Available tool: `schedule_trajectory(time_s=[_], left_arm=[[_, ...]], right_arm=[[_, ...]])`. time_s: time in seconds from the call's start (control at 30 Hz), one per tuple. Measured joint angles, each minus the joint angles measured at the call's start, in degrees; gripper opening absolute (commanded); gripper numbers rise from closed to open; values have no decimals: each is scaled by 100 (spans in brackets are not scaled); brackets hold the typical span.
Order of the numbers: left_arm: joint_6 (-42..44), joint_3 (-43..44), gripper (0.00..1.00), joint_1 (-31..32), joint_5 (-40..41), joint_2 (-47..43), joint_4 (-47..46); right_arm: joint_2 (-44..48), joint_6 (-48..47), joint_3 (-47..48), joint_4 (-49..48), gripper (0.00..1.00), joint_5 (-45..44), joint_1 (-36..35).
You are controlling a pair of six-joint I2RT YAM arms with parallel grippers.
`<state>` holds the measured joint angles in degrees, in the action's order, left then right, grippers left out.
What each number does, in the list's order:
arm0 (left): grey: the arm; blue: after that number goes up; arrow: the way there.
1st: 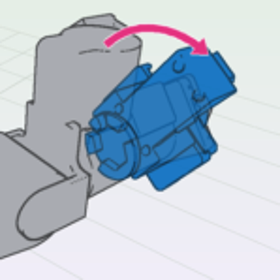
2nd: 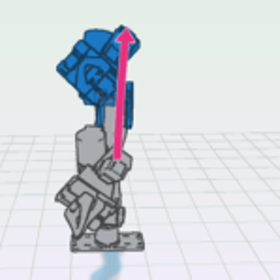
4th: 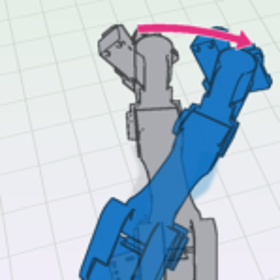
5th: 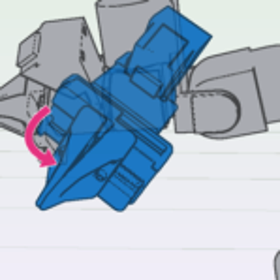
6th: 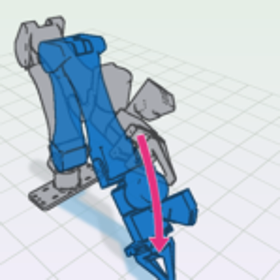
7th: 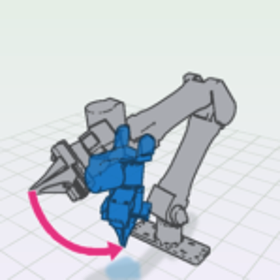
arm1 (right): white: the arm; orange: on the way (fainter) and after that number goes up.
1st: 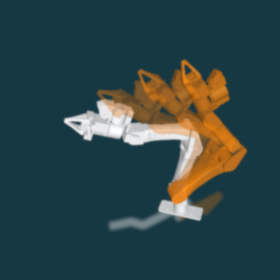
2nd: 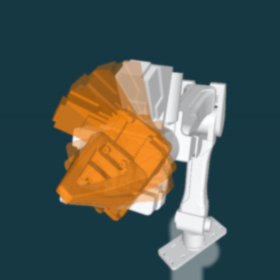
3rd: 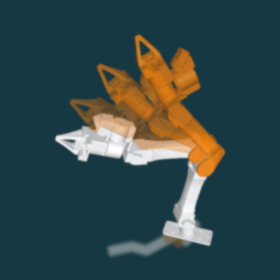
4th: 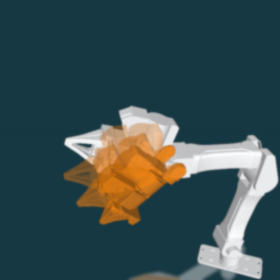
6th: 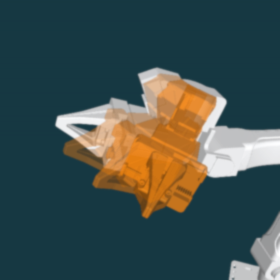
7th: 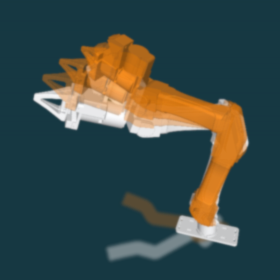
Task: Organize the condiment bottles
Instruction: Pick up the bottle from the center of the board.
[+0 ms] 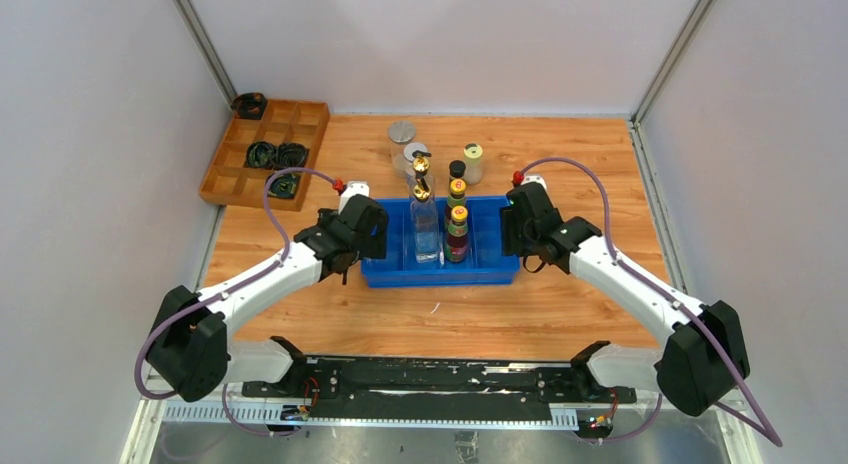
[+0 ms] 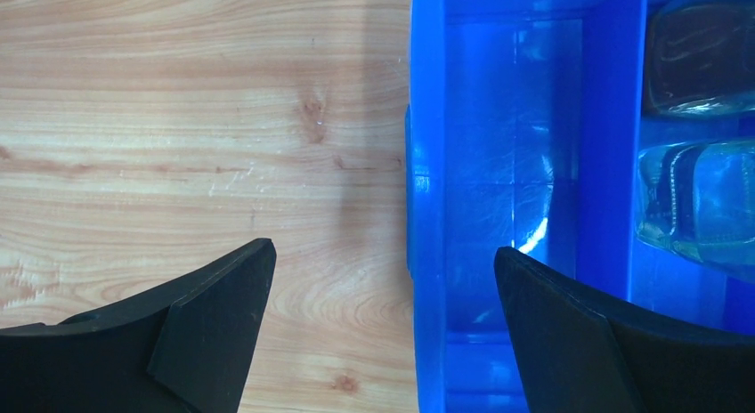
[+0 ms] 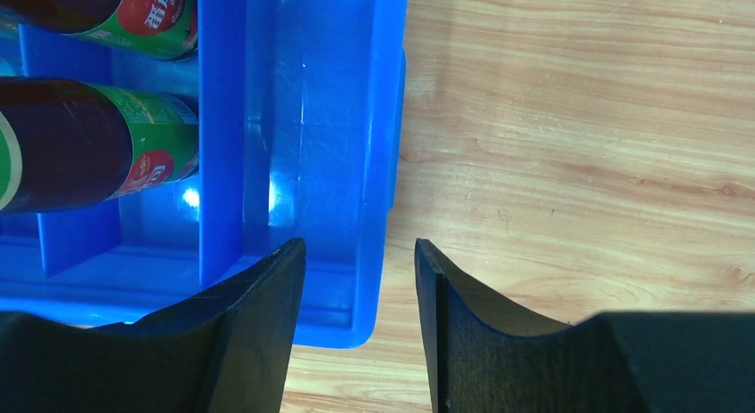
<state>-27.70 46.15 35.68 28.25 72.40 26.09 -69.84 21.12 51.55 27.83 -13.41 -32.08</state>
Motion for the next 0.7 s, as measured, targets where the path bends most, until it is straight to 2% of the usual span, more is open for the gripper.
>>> schedule_trajectory(time_s=[0.3,0.47,0.6,0.7], left_arm=[[4,-11,100,-114,-44,33,-179],[52,50,100,-118,-22,-203,17],[184,662,100,-201,-13,-503,337],[267,1169,100,-256,-33,-566,361]], right_arm=[[-232,0,0,-164,55,39,33],[-199,-98,157,-83,65,55,52],[-315,-313,968,103,67,341,367],[-787,-452,1980,70,67,743,872]])
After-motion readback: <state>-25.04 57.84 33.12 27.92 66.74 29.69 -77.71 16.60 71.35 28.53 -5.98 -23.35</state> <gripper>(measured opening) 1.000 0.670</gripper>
